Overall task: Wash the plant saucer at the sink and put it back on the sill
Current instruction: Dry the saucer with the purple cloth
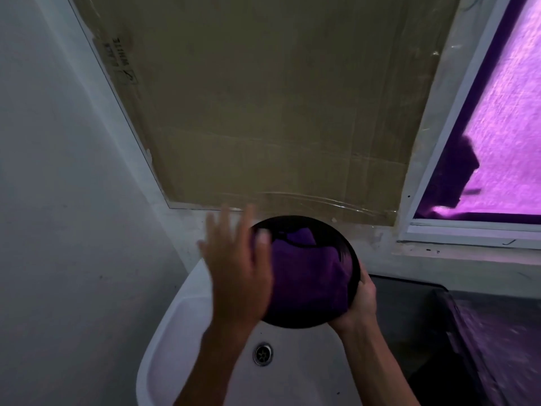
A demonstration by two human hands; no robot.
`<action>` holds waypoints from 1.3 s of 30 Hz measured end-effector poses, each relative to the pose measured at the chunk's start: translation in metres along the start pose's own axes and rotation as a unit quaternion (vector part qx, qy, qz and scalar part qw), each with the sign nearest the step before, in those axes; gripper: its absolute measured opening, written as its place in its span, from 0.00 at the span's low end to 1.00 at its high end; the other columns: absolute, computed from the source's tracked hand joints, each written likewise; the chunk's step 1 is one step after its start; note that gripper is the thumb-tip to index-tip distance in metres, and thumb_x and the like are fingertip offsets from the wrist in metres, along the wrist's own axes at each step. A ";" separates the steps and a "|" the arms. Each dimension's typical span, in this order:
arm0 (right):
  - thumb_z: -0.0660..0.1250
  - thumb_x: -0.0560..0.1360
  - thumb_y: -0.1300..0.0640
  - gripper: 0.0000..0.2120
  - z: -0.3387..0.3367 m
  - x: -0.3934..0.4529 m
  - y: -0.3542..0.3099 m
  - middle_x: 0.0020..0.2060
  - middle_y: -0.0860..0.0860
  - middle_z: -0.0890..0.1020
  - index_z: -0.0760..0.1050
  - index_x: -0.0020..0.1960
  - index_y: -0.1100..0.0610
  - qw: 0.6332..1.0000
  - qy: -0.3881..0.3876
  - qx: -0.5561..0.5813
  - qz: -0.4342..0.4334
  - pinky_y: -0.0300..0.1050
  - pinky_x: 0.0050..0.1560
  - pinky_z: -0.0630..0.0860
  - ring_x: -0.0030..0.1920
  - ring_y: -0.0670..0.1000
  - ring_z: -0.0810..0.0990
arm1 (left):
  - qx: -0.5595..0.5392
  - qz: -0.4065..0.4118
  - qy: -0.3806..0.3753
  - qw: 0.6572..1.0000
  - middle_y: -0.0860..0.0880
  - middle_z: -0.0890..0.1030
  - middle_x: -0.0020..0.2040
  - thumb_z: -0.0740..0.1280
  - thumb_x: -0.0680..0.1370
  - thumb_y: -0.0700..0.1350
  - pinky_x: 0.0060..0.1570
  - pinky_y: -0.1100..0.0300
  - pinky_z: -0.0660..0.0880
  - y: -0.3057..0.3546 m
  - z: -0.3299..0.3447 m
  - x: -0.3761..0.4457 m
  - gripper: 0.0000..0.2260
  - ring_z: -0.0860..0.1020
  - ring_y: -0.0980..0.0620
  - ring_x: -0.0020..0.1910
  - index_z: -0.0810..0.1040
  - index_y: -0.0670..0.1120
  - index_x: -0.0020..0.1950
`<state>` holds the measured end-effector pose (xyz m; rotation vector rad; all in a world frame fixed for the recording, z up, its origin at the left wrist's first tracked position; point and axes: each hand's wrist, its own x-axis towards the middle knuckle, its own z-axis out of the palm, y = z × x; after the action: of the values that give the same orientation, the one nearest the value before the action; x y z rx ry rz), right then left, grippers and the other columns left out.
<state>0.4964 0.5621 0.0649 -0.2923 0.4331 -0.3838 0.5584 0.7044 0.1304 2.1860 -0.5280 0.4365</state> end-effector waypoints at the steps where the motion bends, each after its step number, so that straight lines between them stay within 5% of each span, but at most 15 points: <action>1: 0.57 0.77 0.42 0.20 -0.003 0.000 -0.001 0.52 0.55 0.85 0.84 0.52 0.51 1.000 0.004 0.006 0.004 0.53 0.42 0.82 0.49 0.58 0.85 | -0.024 -0.091 0.042 0.995 0.46 0.61 0.78 0.54 0.80 0.58 0.74 0.39 0.54 -0.014 -0.007 0.005 0.25 0.54 0.44 0.79 0.63 0.52 0.76; 3: 0.57 0.77 0.40 0.21 -0.006 0.000 -0.004 0.51 0.54 0.85 0.85 0.49 0.50 1.000 0.018 0.013 0.008 0.54 0.41 0.82 0.48 0.58 0.85 | -0.214 -0.325 0.005 0.921 0.44 0.68 0.74 0.58 0.80 0.60 0.66 0.42 0.68 -0.035 -0.016 0.010 0.26 0.67 0.43 0.72 0.65 0.50 0.75; 4: 0.57 0.77 0.40 0.21 -0.007 0.000 -0.005 0.51 0.54 0.85 0.86 0.48 0.49 1.000 0.026 0.007 0.009 0.54 0.42 0.82 0.48 0.58 0.85 | -0.345 -0.412 -0.060 0.841 0.44 0.73 0.69 0.59 0.80 0.61 0.59 0.45 0.73 -0.041 -0.016 0.008 0.25 0.73 0.43 0.66 0.69 0.49 0.73; 6: 0.58 0.77 0.39 0.22 -0.007 -0.001 -0.003 0.52 0.55 0.85 0.86 0.48 0.50 0.999 0.044 -0.027 0.011 0.54 0.44 0.81 0.49 0.58 0.85 | -0.518 -0.455 -0.175 0.703 0.43 0.82 0.61 0.58 0.79 0.62 0.47 0.48 0.80 -0.046 -0.015 -0.001 0.24 0.82 0.43 0.56 0.79 0.48 0.65; 8: 0.57 0.77 0.38 0.22 -0.006 -0.004 -0.005 0.52 0.55 0.85 0.85 0.51 0.51 0.994 0.068 -0.084 0.016 0.55 0.49 0.79 0.52 0.58 0.84 | -0.592 -0.447 -0.179 0.646 0.44 0.84 0.58 0.57 0.80 0.60 0.42 0.50 0.82 -0.047 -0.008 -0.010 0.22 0.84 0.44 0.52 0.83 0.49 0.60; 11: 0.57 0.80 0.45 0.18 -0.009 -0.011 -0.013 0.54 0.57 0.83 0.80 0.55 0.54 0.962 0.117 -0.241 -0.047 0.53 0.51 0.77 0.55 0.56 0.81 | -0.639 -0.430 -0.165 0.617 0.43 0.85 0.56 0.56 0.81 0.58 0.41 0.50 0.82 -0.048 -0.004 -0.016 0.21 0.85 0.45 0.51 0.86 0.49 0.55; 14: 0.60 0.80 0.53 0.10 -0.011 -0.028 -0.020 0.60 0.53 0.76 0.74 0.60 0.50 0.833 0.177 -0.440 -0.285 0.40 0.48 0.73 0.57 0.52 0.76 | -0.658 -0.412 -0.162 0.610 0.44 0.84 0.58 0.56 0.80 0.58 0.41 0.49 0.82 -0.047 -0.008 -0.018 0.21 0.84 0.44 0.53 0.85 0.51 0.57; 16: 0.63 0.78 0.50 0.11 0.000 -0.049 -0.013 0.61 0.46 0.75 0.73 0.60 0.44 0.721 0.099 -0.554 -0.405 0.38 0.54 0.73 0.62 0.47 0.74 | -0.656 -0.403 -0.162 0.618 0.43 0.83 0.60 0.57 0.80 0.58 0.41 0.49 0.83 -0.041 -0.012 -0.021 0.20 0.84 0.44 0.53 0.82 0.51 0.61; 19: 0.59 0.75 0.36 0.22 0.020 -0.070 0.019 0.71 0.41 0.67 0.70 0.67 0.41 0.559 -0.084 -0.717 -0.406 0.45 0.72 0.60 0.74 0.42 0.61 | -0.660 -0.373 -0.180 0.627 0.41 0.81 0.63 0.57 0.81 0.59 0.46 0.48 0.82 -0.030 -0.017 -0.032 0.22 0.81 0.41 0.58 0.78 0.48 0.66; 21: 0.52 0.74 0.29 0.31 0.028 -0.076 0.041 0.77 0.41 0.55 0.60 0.74 0.40 0.436 -0.120 -0.806 -0.383 0.56 0.76 0.46 0.78 0.45 0.47 | -0.666 -0.370 -0.173 0.624 0.40 0.80 0.63 0.57 0.80 0.58 0.49 0.47 0.82 -0.024 -0.022 -0.042 0.22 0.80 0.40 0.61 0.77 0.48 0.67; 24: 0.46 0.75 0.28 0.33 0.021 -0.083 0.061 0.78 0.41 0.50 0.51 0.76 0.39 0.354 -0.109 -0.850 -0.375 0.66 0.74 0.44 0.78 0.48 0.44 | -0.698 -0.378 -0.149 0.590 0.40 0.81 0.62 0.58 0.80 0.57 0.46 0.48 0.82 -0.024 -0.032 -0.055 0.22 0.82 0.41 0.58 0.77 0.48 0.67; 27: 0.47 0.76 0.29 0.31 0.006 -0.095 0.066 0.77 0.42 0.53 0.52 0.76 0.39 0.365 -0.092 -0.847 -0.375 0.67 0.74 0.47 0.78 0.48 0.49 | -0.708 -0.373 -0.123 0.587 0.41 0.81 0.62 0.58 0.80 0.57 0.43 0.50 0.82 -0.030 -0.046 -0.063 0.21 0.83 0.42 0.56 0.75 0.47 0.68; 29: 0.47 0.77 0.30 0.29 -0.004 -0.102 0.065 0.77 0.42 0.55 0.54 0.75 0.39 0.404 -0.070 -0.830 -0.379 0.66 0.74 0.47 0.78 0.48 0.49 | -0.699 -0.362 -0.130 0.603 0.41 0.80 0.64 0.58 0.80 0.57 0.48 0.50 0.81 -0.031 -0.052 -0.069 0.22 0.81 0.42 0.60 0.74 0.48 0.70; 35: 0.56 0.75 0.37 0.28 -0.020 -0.115 0.053 0.75 0.42 0.61 0.68 0.71 0.46 0.622 0.013 -0.700 -0.352 0.55 0.75 0.57 0.76 0.43 0.53 | -0.703 -0.326 -0.158 0.612 0.42 0.79 0.66 0.57 0.80 0.54 0.59 0.46 0.77 -0.021 -0.062 -0.098 0.22 0.78 0.42 0.64 0.72 0.47 0.71; 39: 0.59 0.73 0.35 0.30 -0.027 -0.117 0.030 0.76 0.43 0.60 0.65 0.73 0.43 0.646 0.061 -0.710 -0.274 0.47 0.72 0.61 0.75 0.46 0.60 | -0.702 -0.332 -0.189 0.601 0.43 0.79 0.66 0.58 0.79 0.54 0.54 0.48 0.80 -0.019 -0.065 -0.122 0.22 0.79 0.42 0.63 0.73 0.48 0.71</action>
<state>0.3949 0.6322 0.0714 -2.0129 0.7177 -0.5936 0.4559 0.7938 0.0988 0.6988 -0.0774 -0.7194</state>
